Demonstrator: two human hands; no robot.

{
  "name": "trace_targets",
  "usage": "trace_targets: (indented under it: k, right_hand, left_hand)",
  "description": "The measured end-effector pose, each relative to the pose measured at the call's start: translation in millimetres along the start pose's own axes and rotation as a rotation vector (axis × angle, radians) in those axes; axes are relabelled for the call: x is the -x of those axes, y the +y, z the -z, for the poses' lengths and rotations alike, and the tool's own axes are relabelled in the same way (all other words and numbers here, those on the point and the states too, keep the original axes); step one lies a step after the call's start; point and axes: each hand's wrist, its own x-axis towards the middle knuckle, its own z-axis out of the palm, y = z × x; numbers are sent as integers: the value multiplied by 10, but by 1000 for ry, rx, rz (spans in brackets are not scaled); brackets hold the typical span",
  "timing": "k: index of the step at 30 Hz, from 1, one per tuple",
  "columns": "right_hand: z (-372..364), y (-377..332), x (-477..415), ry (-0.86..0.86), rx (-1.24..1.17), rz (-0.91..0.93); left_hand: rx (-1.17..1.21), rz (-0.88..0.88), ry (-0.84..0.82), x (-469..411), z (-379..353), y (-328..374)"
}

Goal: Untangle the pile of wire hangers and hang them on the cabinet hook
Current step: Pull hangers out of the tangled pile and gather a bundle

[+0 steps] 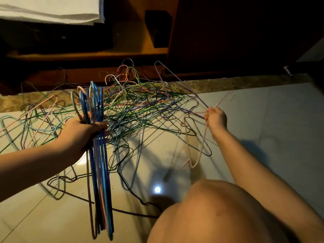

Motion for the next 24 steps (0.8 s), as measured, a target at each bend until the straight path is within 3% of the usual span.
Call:
trace_targets:
  k: [5,12,16,21,24]
  right_hand:
    - [-200,-529,-392,-114,328,-33]
    - [-670,-660,-474,-176,467,7]
    - [-428,-639,-497,-140,289,-108]
    - [-66,-513,-525,-113,-327,-283]
    - [-204,-500,-404,-81,-181,-158]
  left_hand:
    - [-54,-1,9,-35,8,-43]
    - [27,9,10,-52,-23,-20]
    - [48,-4,5,-50,-9,13]
    - [74,-16,5,-52,42,55]
    - [94,-19,22,-68,47,79]
